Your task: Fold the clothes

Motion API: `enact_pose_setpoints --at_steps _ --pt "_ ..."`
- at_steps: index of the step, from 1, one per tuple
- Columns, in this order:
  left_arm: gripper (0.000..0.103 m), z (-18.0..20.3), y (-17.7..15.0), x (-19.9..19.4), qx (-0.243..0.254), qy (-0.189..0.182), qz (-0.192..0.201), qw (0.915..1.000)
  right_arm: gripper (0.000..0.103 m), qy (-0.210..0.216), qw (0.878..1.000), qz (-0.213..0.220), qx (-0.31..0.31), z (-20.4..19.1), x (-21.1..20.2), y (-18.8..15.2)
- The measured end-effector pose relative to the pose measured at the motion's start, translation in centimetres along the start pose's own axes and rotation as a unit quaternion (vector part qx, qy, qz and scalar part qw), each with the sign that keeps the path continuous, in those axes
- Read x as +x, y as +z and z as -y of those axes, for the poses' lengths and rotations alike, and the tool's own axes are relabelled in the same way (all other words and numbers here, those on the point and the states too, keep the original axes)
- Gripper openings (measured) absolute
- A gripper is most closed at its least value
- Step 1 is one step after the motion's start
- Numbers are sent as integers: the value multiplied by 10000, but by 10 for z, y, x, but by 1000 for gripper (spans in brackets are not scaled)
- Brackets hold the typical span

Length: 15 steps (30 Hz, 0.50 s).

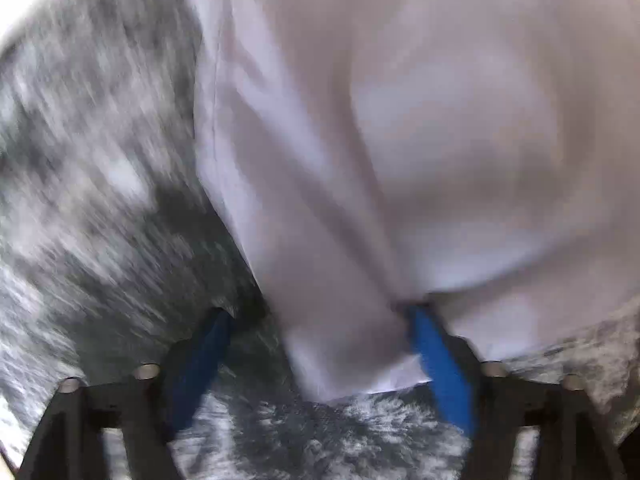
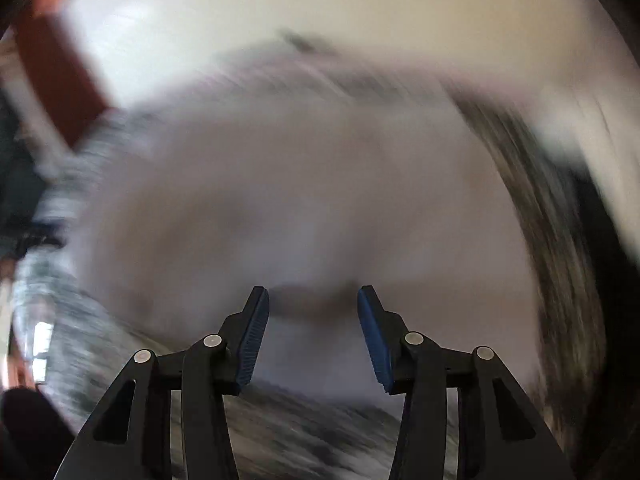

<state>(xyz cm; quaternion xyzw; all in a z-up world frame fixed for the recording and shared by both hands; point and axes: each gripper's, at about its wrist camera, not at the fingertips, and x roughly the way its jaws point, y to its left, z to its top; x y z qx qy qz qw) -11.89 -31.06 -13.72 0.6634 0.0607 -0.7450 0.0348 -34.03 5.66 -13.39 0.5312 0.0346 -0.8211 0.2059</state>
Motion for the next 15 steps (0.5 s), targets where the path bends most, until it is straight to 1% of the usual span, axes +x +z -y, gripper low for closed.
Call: enact_pose_setpoints --at_steps 1,2,3,4,5,6,7,8,9,11,13,14,15 --pt "85 -10 -6 -12 -177 -108 98 9997 29 -25 9986 -238 472 34 9 -12" --pt "83 -20 -13 -23 -354 -217 195 9989 1 292 9945 -262 968 63 6 -24" --pt "83 -27 -18 -39 -462 -210 379 9980 5 569 9879 -240 1420 87 -2 -34" --pt "83 -31 -21 -58 -512 -107 636 9966 8 761 9827 -102 1687 104 -15 -40" --pt "83 -35 -23 -74 -553 -134 850 9948 23 955 9762 57 1944 120 -28 -46" --pt "83 -39 -23 -90 -587 -269 1029 9926 55 1158 9688 312 2167 129 -40 -50" --pt "83 -43 -23 -106 -620 -405 1207 9899 73 1376 9592 558 2407 139 -51 -54" --pt "84 -45 -23 -114 -624 -473 1300 9884 92 1689 9436 739 2750 146 -56 -59" --pt "84 -36 -14 -111 -610 -450 1263 9891 94 2080 9225 820 3145 152 -55 -66" --pt "84 -30 -4 -94 -659 -263 933 9931 94 2874 8752 600 3845 154 -35 -80" --pt "84 -28 2 -80 -834 -146 709 9939 94 3342 8346 248 4371 150 -6 -97" --pt "84 -28 4 -73 -925 -196 665 9933 94 3448 8220 194 4528 146 6 -104" --pt "84 -28 4 -66 -1019 -338 678 9919 93 3533 8101 152 4676 143 17 -110"
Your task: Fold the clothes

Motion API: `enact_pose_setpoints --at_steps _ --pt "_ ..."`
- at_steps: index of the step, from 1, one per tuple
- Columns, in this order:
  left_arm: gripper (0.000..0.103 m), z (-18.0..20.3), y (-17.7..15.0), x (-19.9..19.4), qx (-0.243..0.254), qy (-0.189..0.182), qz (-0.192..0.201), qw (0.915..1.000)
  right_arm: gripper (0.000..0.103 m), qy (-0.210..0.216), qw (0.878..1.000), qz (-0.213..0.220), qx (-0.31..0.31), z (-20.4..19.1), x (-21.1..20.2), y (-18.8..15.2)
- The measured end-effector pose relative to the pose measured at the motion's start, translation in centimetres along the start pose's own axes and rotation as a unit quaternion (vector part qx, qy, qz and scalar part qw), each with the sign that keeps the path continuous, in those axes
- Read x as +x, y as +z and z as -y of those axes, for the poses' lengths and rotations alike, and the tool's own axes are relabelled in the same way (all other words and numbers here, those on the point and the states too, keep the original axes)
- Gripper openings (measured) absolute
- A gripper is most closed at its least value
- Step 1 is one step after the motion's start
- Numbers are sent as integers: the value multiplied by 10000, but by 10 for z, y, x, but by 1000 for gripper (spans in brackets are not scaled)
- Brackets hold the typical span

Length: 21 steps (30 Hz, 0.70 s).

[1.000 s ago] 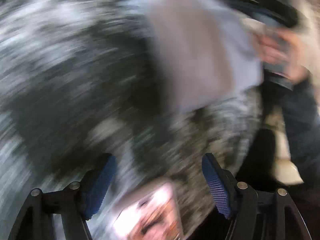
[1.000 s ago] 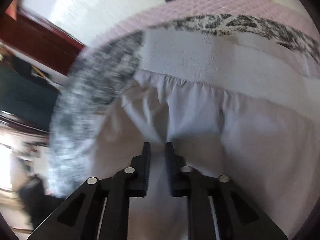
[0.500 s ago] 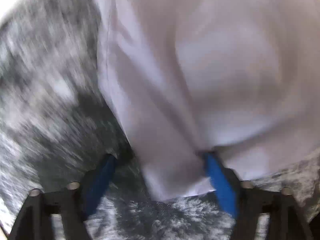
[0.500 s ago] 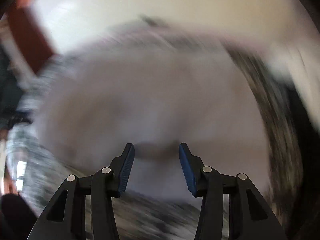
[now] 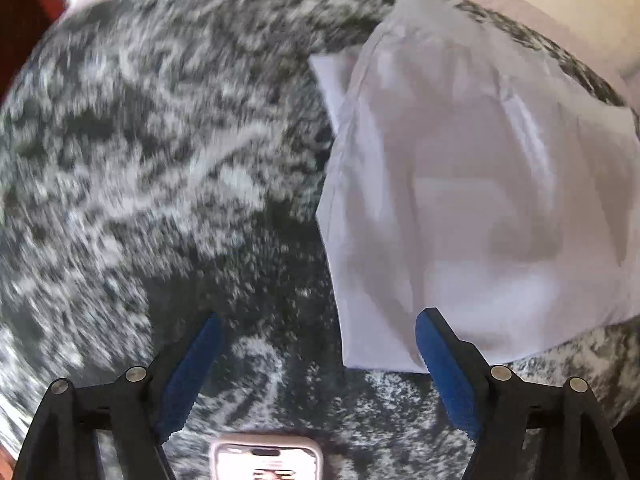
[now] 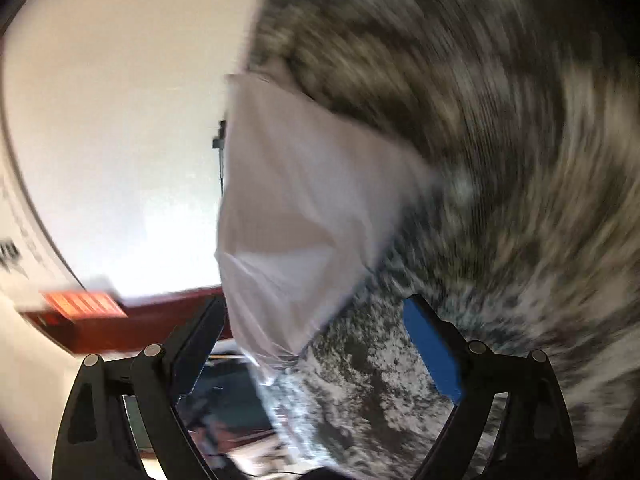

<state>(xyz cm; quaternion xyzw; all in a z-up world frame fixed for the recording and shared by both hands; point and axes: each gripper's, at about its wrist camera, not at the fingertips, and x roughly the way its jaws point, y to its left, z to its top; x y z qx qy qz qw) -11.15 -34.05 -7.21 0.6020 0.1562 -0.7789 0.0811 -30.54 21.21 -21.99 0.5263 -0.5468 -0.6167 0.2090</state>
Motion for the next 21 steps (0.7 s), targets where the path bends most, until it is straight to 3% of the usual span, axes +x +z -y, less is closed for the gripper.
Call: enact_pose_setpoints --at_steps 2,7,11,12,13,14,17,19,21 --pt "84 -2 -2 3 -105 -226 69 9997 97 26 9997 241 29 5 4 -3" --pt "84 -9 -9 5 -289 -102 198 9993 102 0 9981 619 26 -11 22 12" --pt "84 -30 -11 -2 -695 -310 410 9963 102 -60 9947 1019 -96 -28 38 24" --pt "84 -36 -13 -5 -767 -314 454 9955 82 -61 9941 1065 -197 -32 42 28" --pt "84 -40 -14 -9 -816 -290 513 9949 55 -44 9936 1053 -416 -38 45 34" --pt "84 -43 -16 -15 -846 -242 583 9944 17 -94 9933 1011 -556 -40 45 41" --pt "84 -32 -19 -31 -547 -181 791 9952 16 12 9912 1271 -382 -38 23 63" --pt "84 -1 -16 -42 58 -214 971 9950 17 -140 9861 1614 -359 -39 -1 82" --pt "84 49 -13 -49 957 -196 1213 9878 18 -339 9851 1631 -418 -38 -14 104"
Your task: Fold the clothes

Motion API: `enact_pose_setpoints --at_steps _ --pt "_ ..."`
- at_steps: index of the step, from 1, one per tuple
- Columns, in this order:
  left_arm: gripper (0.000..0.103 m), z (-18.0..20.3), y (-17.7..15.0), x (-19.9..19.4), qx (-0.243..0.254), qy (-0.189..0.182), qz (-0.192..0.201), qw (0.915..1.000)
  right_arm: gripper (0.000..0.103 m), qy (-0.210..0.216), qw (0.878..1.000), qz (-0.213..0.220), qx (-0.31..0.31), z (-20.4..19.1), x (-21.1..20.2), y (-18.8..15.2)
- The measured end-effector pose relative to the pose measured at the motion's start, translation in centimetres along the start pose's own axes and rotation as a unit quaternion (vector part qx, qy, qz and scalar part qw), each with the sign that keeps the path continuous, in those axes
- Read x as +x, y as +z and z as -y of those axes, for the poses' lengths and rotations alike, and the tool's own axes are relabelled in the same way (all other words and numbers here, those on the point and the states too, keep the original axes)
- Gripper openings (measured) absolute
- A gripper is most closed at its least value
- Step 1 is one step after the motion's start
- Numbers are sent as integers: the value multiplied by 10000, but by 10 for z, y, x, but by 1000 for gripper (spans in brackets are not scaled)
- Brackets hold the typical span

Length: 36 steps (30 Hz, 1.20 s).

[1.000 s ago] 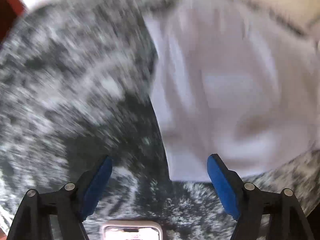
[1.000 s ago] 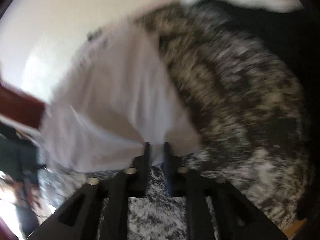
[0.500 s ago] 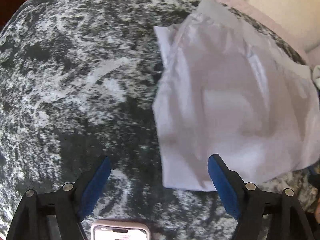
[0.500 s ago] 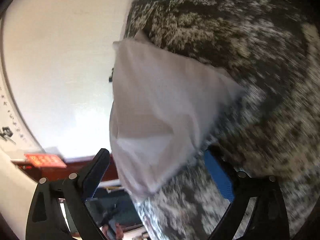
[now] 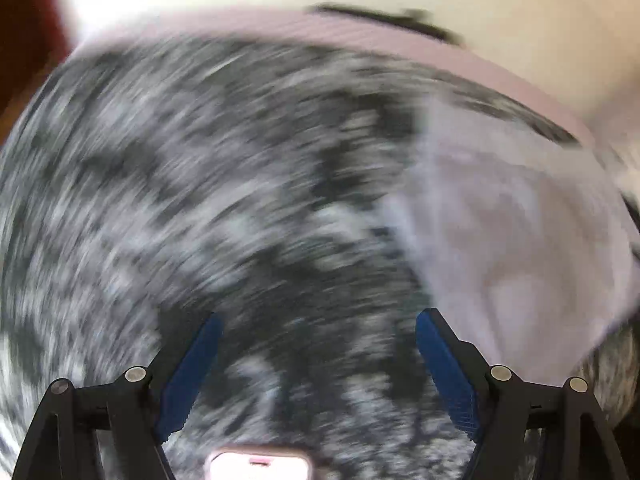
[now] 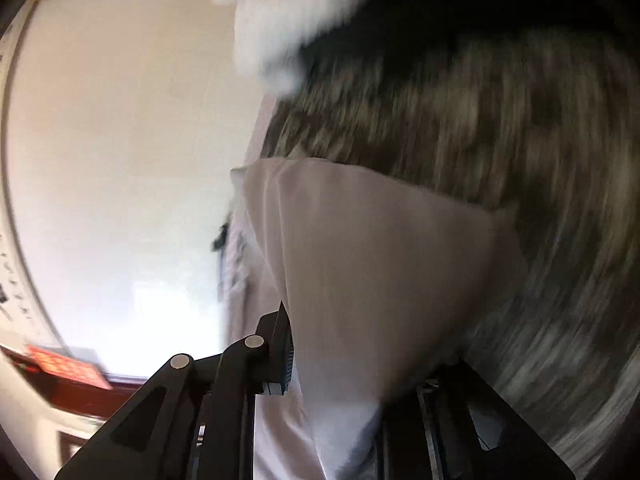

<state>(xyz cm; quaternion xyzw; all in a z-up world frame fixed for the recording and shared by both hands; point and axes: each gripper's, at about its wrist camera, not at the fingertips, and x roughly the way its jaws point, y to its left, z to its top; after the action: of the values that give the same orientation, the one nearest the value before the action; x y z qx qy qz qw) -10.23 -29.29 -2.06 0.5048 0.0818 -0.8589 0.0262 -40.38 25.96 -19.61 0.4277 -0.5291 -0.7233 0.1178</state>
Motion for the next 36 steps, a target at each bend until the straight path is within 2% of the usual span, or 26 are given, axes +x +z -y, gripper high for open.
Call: enact_pose_setpoints --at_steps 1,2,4,5,6,7,9,11,13,14,16,17,18,19,21,23,25,27,28,29,30,32,33,34,35,36 --pt "84 27 8 -1 496 -32 123 9987 19 53 9998 -126 113 7 0 10" --pt "84 56 14 1 981 -89 224 9949 25 148 9994 -192 247 13 -1 10" --pt "84 116 23 10 1924 -248 378 9803 34 339 9976 -323 515 25 -2 11" --pt "84 145 23 18 2359 -330 426 9703 48 428 9964 -375 636 31 -2 10" --pt "84 173 21 27 2763 -418 427 9592 61 488 9956 -365 707 35 -4 7" --pt "84 203 18 38 3159 -510 400 9466 65 556 9943 -369 828 39 -5 4" --pt "84 256 8 68 3911 -552 318 9181 68 675 9918 -433 991 42 -5 0" --pt "84 298 -8 112 4633 -382 164 8852 70 710 9916 -466 976 42 -6 1" --pt "86 312 -19 169 4936 18 -433 8686 70 675 9916 -506 976 44 -7 2" --pt "99 312 -15 182 4863 5 -533 8722 70 649 9915 -528 994 46 -7 3" --pt "85 304 9 173 4538 -207 -617 8887 69 645 9905 -559 1079 51 -8 5" --pt "68 301 21 166 4395 -288 -701 8950 69 655 9899 -578 1118 53 -9 5" --pt "66 299 33 157 4369 -333 -675 8964 69 665 9893 -600 1152 55 -10 6" --pt "66 300 43 146 4442 -349 -557 8935 70 674 9889 -636 1160 54 -11 6" --pt "73 303 66 138 4477 -289 -461 8925 78 720 9884 -699 1140 52 -11 8" --pt "80 306 89 154 4448 -79 -504 8942 79 758 9882 -743 1106 49 -8 11" --pt "82 302 101 200 4261 219 -1012 8987 81 769 9882 -774 1076 47 -5 14" --pt "103 292 111 231 3948 224 -1308 9091 81 725 9891 -779 1015 47 -5 15" --pt "103 287 120 236 3723 122 -1460 9165 81 706 9898 -785 958 47 -7 15" --pt "96 284 126 231 3584 50 -1519 9211 80 695 9904 -761 918 48 -9 16" --pt "85 284 129 223 3561 45 -1459 9230 77 691 9912 -688 898 50 -14 18" --pt "83 285 131 198 3454 -300 -1386 9277 69 718 9917 -566 899 54 -22 23" --pt "84 289 127 185 3498 -532 -1385 9250 57 745 9917 -513 914 56 -26 25" --pt "85 296 119 174 3632 -771 -1407 9178 48 759 9918 -468 920 58 -29 28" --pt "89 305 106 170 3873 -886 -1506 9052 27 707 9926 -463 868 59 -31 29" --pt "91 316 88 172 4203 -895 -1667 8875 13 624 9941 -449 762 58 -31 29"
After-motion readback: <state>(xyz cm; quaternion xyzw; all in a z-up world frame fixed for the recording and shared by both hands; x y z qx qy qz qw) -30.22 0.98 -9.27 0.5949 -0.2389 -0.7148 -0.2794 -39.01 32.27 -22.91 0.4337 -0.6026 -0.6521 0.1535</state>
